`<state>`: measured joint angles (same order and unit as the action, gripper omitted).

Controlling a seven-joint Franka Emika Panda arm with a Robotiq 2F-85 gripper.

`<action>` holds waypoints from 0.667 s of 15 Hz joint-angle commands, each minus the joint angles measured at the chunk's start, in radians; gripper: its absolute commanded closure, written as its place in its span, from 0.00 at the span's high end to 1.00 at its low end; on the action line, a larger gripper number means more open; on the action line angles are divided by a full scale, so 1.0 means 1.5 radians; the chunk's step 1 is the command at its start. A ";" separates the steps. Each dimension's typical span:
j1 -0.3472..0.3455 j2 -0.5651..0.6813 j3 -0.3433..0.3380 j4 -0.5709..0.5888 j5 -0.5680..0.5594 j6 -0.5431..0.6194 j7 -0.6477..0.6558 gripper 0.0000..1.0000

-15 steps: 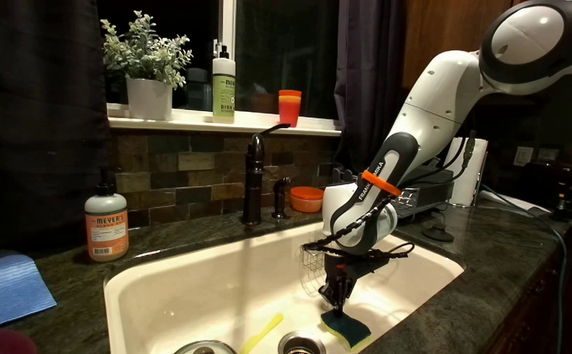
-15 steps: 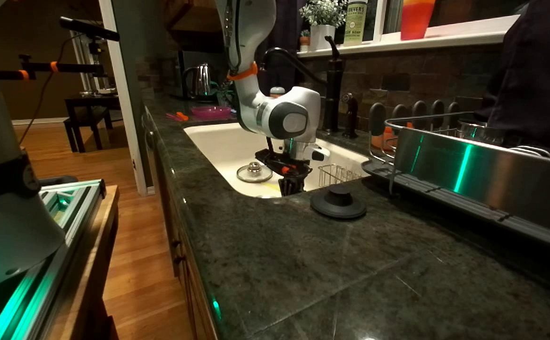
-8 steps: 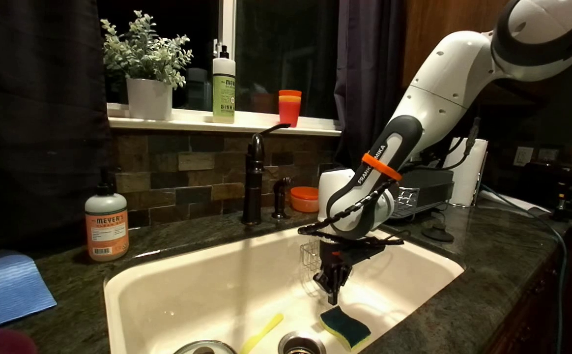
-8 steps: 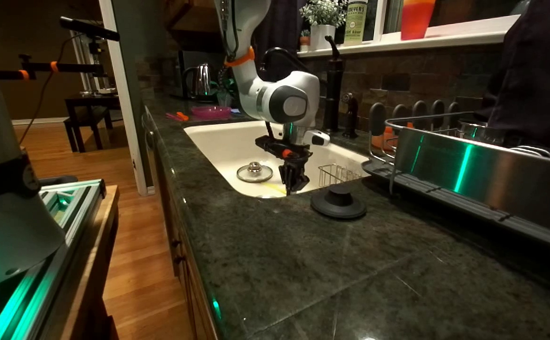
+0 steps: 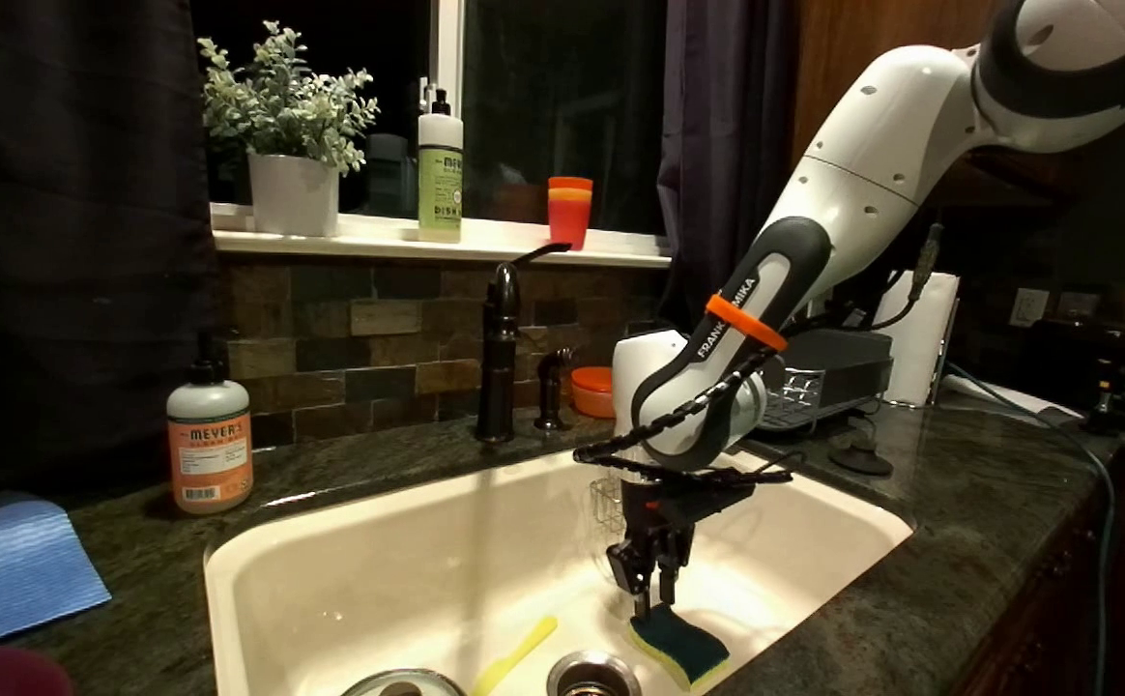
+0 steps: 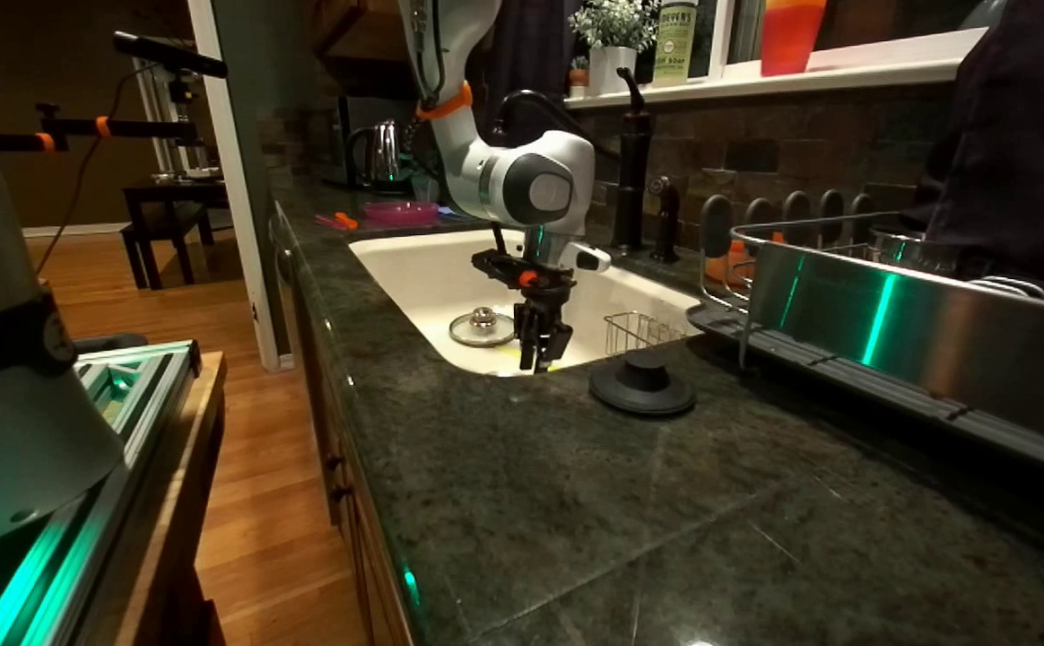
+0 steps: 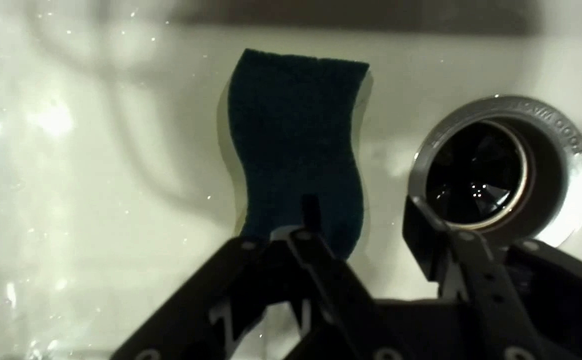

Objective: Put the sponge in the metal holder, on the sink

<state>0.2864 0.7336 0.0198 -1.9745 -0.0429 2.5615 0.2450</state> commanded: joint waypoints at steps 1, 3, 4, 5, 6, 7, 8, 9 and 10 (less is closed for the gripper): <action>0.052 0.050 -0.027 0.034 -0.025 0.012 0.065 0.78; 0.070 0.075 -0.040 0.054 -0.039 0.020 0.079 0.93; 0.079 0.088 -0.047 0.065 -0.046 0.022 0.087 0.99; 0.090 0.097 -0.057 0.072 -0.056 0.028 0.096 1.00; 0.102 0.103 -0.068 0.078 -0.068 0.031 0.103 1.00; 0.108 0.111 -0.075 0.086 -0.076 0.037 0.106 1.00; 0.113 0.117 -0.081 0.091 -0.082 0.040 0.110 1.00; 0.117 0.124 -0.086 0.096 -0.088 0.042 0.112 0.83; 0.121 0.128 -0.090 0.100 -0.091 0.042 0.113 0.73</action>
<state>0.4337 0.8821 -0.0826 -1.8619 -0.1482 2.6055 0.3785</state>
